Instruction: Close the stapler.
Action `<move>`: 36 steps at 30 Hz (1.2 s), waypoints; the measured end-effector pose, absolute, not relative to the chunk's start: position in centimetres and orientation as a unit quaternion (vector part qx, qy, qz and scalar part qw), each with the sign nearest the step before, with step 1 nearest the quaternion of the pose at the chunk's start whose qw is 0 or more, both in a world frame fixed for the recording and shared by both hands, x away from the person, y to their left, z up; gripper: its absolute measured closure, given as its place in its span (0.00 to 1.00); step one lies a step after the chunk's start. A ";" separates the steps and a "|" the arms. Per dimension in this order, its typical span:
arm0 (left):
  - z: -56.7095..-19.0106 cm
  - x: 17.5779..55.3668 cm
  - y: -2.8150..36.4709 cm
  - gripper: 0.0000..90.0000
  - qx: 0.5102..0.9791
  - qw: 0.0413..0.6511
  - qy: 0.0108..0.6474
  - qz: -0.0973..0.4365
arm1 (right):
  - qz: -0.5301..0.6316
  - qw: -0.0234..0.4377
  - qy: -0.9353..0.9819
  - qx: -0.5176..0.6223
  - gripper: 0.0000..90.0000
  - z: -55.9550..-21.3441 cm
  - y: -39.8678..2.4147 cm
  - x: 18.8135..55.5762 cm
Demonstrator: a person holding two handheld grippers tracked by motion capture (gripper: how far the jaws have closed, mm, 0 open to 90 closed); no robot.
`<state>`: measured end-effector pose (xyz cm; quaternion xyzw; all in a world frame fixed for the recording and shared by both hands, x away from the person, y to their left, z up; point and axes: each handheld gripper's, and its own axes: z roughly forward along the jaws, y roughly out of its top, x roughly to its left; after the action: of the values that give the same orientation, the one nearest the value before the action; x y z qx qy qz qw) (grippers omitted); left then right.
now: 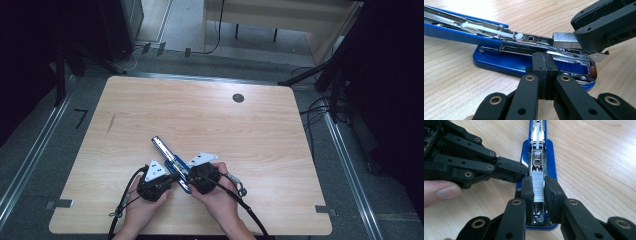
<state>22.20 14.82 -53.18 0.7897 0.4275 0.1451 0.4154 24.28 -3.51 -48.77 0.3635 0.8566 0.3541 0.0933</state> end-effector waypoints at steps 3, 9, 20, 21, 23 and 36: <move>-53.2 22.2 14.8 1.00 0.790 0.415 0.428 0.145 | 0.352 0.093 0.857 0.364 0.89 -48.7 -3.5 24.3; -53.2 22.2 14.8 1.00 0.790 0.415 0.427 0.145 | 0.350 0.090 0.859 0.364 0.89 -48.7 -3.5 24.3; -53.2 22.2 14.8 1.00 0.790 0.415 0.427 0.145 | 0.349 0.087 0.859 0.365 0.89 -48.9 -3.3 24.4; -53.2 22.2 14.8 1.00 0.790 0.415 0.428 0.145 | 0.348 0.087 0.859 0.366 0.89 -48.9 -3.3 24.4; -53.2 22.2 14.8 1.00 0.790 0.415 0.428 0.145 | 0.349 0.087 0.859 0.366 0.89 -48.9 -3.3 24.4; -53.2 22.2 14.8 1.00 0.790 0.415 0.427 0.146 | 0.347 0.084 0.859 0.366 0.89 -48.9 -3.5 24.6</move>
<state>22.21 14.82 -53.18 0.7901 0.4272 0.1456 0.4149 24.57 -3.49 -48.90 0.3660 0.8595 0.3468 0.0843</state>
